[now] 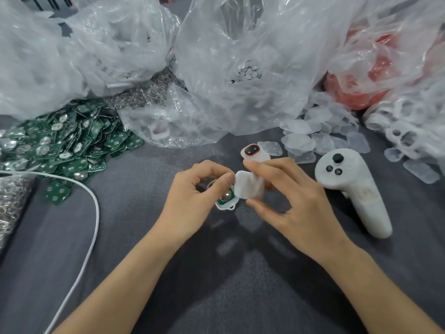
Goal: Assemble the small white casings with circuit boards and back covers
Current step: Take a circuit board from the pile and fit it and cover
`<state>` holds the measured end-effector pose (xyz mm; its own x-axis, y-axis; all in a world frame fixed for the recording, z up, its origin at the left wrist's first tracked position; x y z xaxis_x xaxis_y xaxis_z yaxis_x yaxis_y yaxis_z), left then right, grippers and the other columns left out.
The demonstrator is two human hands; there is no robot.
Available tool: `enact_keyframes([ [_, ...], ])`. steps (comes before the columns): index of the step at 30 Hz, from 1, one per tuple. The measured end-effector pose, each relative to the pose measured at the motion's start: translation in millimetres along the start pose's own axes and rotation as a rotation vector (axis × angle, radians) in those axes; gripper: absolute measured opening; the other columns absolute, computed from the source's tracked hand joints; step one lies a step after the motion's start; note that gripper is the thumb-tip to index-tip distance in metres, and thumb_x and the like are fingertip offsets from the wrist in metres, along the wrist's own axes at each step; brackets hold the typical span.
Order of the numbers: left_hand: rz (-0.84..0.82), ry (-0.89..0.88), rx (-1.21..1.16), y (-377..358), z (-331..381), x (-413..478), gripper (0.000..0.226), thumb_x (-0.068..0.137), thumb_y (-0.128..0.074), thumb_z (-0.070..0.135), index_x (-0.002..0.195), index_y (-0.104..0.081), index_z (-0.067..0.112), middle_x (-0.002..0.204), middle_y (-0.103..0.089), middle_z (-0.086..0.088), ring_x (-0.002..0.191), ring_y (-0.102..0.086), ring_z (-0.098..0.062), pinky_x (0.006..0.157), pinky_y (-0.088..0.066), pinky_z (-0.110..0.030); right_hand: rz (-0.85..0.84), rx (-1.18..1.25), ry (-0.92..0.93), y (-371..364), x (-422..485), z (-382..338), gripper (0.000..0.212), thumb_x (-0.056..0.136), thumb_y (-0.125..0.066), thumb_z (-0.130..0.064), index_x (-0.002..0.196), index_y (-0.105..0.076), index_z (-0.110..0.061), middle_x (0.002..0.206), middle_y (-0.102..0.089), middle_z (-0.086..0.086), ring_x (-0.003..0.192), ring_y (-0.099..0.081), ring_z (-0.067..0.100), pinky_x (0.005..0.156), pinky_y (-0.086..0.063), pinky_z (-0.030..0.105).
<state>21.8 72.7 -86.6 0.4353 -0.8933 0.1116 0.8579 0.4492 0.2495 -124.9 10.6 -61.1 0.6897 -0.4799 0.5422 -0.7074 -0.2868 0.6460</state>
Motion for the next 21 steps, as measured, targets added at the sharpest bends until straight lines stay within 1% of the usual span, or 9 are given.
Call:
enact_keyframes([
  [3, -0.002, -0.013, -0.015, 0, 2, 0, 0.011, 0.079, -0.063, 0.026, 0.071, -0.068, 0.03, 0.072, -0.064, 0.006, 0.073, -0.055, -0.01, 0.071, -0.043, -0.022, 0.012, -0.037, 0.023, -1, 0, -1, 0.047, 0.08, -0.073, -0.011, 0.125, -0.06, -0.009, 0.106, -0.057, 0.006, 0.092, -0.057, 0.014, 0.086, -0.048, 0.023],
  [7, -0.037, -0.041, 0.039, -1, 3, 0, 0.018, 0.078, -0.064, 0.024, 0.068, -0.066, 0.039, 0.071, -0.063, 0.01, 0.073, -0.054, -0.008, 0.069, -0.043, -0.021, 0.003, -0.062, 0.017, -2, -1, 0, 0.045, 0.078, -0.072, -0.01, 0.121, -0.063, -0.007, 0.106, -0.055, 0.007, 0.088, -0.058, 0.017, 0.085, -0.046, 0.021],
  [9, -0.041, -0.054, 0.075, -1, 3, 0, 0.019, 0.078, -0.063, 0.022, 0.07, -0.065, 0.039, 0.073, -0.063, 0.013, 0.075, -0.055, -0.007, 0.071, -0.044, -0.021, 0.016, -0.074, -0.005, -2, -1, 2, 0.043, 0.076, -0.072, -0.011, 0.118, -0.065, -0.006, 0.105, -0.056, 0.006, 0.088, -0.056, 0.014, 0.085, -0.045, 0.018],
  [11, 0.015, -0.058, 0.143, 4, 1, 2, 0.015, 0.078, -0.061, 0.022, 0.076, -0.065, 0.037, 0.076, -0.062, 0.013, 0.076, -0.054, -0.006, 0.071, -0.043, -0.023, 0.052, -0.06, -0.063, 0, -1, 6, 0.042, 0.074, -0.073, -0.011, 0.115, -0.067, -0.007, 0.103, -0.057, 0.005, 0.088, -0.052, 0.006, 0.084, -0.042, 0.013],
  [13, 0.077, -0.048, 0.331, 11, -4, 5, 0.008, 0.079, -0.062, 0.033, 0.087, -0.062, 0.034, 0.079, -0.057, 0.011, 0.076, -0.051, -0.006, 0.072, -0.039, -0.025, 0.077, -0.027, -0.143, 4, -2, 14, 0.041, 0.072, -0.073, -0.012, 0.112, -0.068, -0.009, 0.1, -0.057, 0.004, 0.084, -0.049, 0.002, 0.08, -0.042, 0.01],
  [15, 0.046, 0.003, 0.529, 12, -12, 5, 0.031, 0.076, -0.064, 0.053, 0.099, -0.054, 0.035, 0.086, -0.049, 0.012, 0.082, -0.048, -0.007, 0.077, -0.037, -0.03, 0.084, 0.001, -0.215, 6, -3, 21, 0.04, 0.071, -0.075, -0.012, 0.11, -0.068, -0.01, 0.099, -0.057, 0.003, 0.08, -0.05, 0.003, 0.078, -0.041, 0.008],
  [17, -0.02, 0.029, 0.658, 10, -16, 3, 0.052, 0.064, -0.063, 0.066, 0.104, -0.044, 0.037, 0.092, -0.045, 0.015, 0.088, -0.045, -0.008, 0.08, -0.033, -0.031, 0.09, 0.026, -0.263, 8, -3, 26, 0.039, 0.07, -0.076, -0.012, 0.109, -0.068, -0.012, 0.098, -0.056, 0.001, 0.078, -0.051, 0.005, 0.076, -0.04, 0.007],
  [19, -0.064, -0.01, 0.746, 5, -14, 1, 0.058, 0.059, -0.061, 0.071, 0.102, -0.041, 0.036, 0.096, -0.044, 0.015, 0.092, -0.043, -0.01, 0.079, -0.029, -0.031, 0.102, 0.065, -0.295, 8, -4, 29, 0.037, 0.07, -0.075, -0.012, 0.107, -0.067, -0.014, 0.097, -0.057, -0.001, 0.076, -0.053, 0.007, 0.074, -0.041, 0.008],
  [21, -0.092, -0.045, 0.785, 2, -12, 1, 0.055, 0.059, -0.06, 0.071, 0.096, -0.042, 0.035, 0.096, -0.045, 0.015, 0.093, -0.042, -0.012, 0.077, -0.026, -0.031, 0.115, 0.094, -0.313, 9, -4, 30, 0.036, 0.07, -0.073, -0.015, 0.105, -0.067, -0.017, 0.096, -0.058, -0.003, 0.076, -0.055, 0.009, 0.072, -0.044, 0.011],
])
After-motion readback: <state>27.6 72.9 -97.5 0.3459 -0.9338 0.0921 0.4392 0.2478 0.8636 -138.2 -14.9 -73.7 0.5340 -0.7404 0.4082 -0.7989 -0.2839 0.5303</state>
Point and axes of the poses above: each hand's wrist, its own x-axis towards the middle knuckle, its own y-axis out of the back of the hand, z = x × y, the point moved 6 cm from there along x, towards the middle knuckle
